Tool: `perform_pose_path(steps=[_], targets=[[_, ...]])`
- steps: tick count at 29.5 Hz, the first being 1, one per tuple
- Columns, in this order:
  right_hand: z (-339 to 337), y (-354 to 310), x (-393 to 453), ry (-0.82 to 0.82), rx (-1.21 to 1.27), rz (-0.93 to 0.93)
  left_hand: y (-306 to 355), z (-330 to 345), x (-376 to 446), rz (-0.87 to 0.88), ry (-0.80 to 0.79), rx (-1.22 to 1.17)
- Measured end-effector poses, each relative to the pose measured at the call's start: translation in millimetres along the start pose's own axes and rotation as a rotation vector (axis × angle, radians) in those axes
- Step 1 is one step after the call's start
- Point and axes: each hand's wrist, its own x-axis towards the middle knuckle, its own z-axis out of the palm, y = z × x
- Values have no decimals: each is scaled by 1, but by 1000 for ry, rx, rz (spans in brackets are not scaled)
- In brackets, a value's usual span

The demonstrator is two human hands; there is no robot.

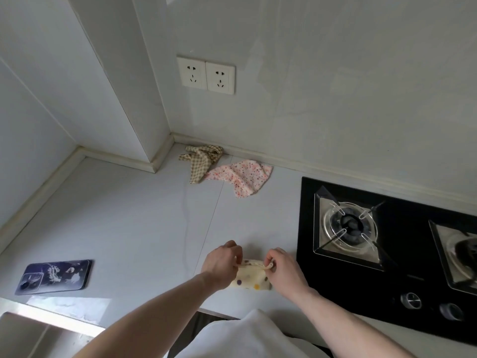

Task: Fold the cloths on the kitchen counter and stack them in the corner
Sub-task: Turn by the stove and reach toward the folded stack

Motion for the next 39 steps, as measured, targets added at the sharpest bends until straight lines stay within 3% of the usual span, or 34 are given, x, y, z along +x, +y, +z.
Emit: perform_pose_path(steps=[11, 18, 24, 29, 33, 39], targets=[[29, 24, -30, -117, -166, -79, -5, 23, -25, 43, -157, 109], [33, 21, -44, -241, -162, -23, 7, 20, -14, -146, -158, -47], [42, 25, -56, -290, -105, -5, 7, 35, -13, -155, -145, 70], [36, 28, -69, -109, 212, 87, 10, 34, -32, -118, -85, -37], [3, 26, -83, 57, 597, 233, 24, 9, -48, -141, -150, -248], [-55, 29, -107, -22, 779, 167, 78, -23, -73, -10, -165, -479]])
